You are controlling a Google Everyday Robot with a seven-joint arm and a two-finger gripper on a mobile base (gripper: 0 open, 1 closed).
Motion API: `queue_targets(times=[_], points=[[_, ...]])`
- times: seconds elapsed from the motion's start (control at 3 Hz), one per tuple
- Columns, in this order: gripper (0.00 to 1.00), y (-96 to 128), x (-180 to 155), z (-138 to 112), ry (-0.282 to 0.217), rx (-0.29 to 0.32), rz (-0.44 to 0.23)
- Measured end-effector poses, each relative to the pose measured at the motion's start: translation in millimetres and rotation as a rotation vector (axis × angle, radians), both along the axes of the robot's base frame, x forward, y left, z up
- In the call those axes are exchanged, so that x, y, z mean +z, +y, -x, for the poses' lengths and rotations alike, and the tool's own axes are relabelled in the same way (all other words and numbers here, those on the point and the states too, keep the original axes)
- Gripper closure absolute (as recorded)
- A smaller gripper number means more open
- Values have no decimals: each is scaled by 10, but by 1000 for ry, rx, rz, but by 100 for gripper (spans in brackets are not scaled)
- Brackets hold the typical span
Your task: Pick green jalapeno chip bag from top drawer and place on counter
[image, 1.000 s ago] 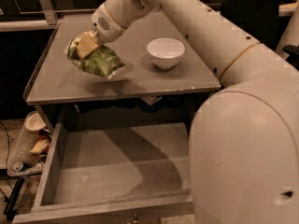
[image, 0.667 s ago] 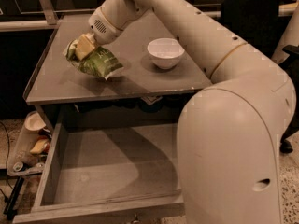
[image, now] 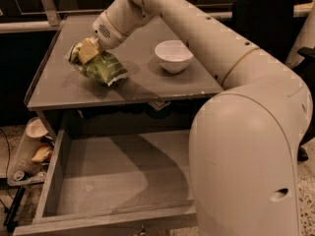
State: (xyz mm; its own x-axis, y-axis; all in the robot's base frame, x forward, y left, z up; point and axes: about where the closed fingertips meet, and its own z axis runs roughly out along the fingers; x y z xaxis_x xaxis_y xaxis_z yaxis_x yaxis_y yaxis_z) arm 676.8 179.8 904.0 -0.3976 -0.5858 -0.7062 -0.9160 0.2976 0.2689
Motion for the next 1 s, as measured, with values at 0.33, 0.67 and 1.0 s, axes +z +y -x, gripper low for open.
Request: queue_targets(times=[0.33, 0.67, 1.0], points=[[58, 0, 0, 0, 0, 0, 0], [35, 1, 0, 0, 0, 0, 0], [12, 1, -1, 0, 0, 0, 0]])
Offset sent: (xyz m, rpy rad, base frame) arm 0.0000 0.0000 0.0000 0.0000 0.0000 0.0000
